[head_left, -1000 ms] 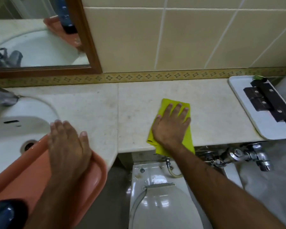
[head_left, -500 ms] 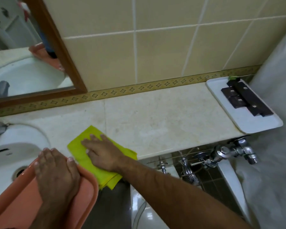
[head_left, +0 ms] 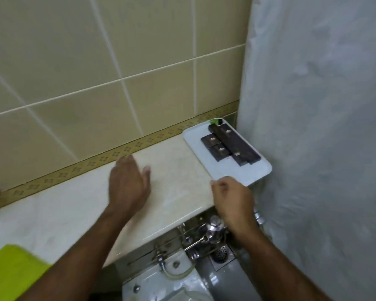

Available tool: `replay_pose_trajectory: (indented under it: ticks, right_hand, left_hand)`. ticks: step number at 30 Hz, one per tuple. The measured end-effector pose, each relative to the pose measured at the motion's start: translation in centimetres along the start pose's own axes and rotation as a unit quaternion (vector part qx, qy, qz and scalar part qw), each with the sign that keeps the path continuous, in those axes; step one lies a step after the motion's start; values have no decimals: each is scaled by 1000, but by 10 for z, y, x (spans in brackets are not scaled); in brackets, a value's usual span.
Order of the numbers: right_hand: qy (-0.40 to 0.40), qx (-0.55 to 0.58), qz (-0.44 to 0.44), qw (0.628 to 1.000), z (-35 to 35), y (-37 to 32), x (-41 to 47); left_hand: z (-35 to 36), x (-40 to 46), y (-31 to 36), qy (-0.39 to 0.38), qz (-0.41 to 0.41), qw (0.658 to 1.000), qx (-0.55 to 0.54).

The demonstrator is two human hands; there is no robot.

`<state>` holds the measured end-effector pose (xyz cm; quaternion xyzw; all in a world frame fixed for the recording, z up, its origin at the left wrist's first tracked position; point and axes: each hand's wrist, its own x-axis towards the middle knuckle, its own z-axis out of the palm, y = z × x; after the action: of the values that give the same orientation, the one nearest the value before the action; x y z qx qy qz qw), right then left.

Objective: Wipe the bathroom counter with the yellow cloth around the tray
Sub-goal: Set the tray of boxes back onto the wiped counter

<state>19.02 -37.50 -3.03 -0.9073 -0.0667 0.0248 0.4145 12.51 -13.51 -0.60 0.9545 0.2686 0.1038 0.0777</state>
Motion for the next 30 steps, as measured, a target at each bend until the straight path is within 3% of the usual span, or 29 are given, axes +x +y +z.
replay_pose_trajectory:
  ticks: [3,6,8,11,17,22,26,30]
  right_hand:
    - [134,105,190,967,-16,40,30]
    - [112,265,342,895,-18,62,52]
    - [87,316,372,869,-16,72,61]
    - [77,270,355,891,-11,78,70]
    - [61,69,284,954,-24,74,73]
    - [90,25,195,976,-53,52,72]
    - [9,-13,140,990,-62,25,82]
    - [-65,-80,61,993,-21,-18,94]
  left_hand:
    - [32,58,82,-30,-8,997,-71]
    - [57,108,132,-71,-119,976,-165]
    - [70,135,149,-75,-191,956,-210]
    - [87,163,153,-77,-263,940,-205]
    - [93,169,130,-70,-283,932,-214]
    - [63,113,81,-8,-280,915,-290]
    - [29,52,30,48,-284,904,-315]
    - [4,-8,-36,43,-336,902,-268]
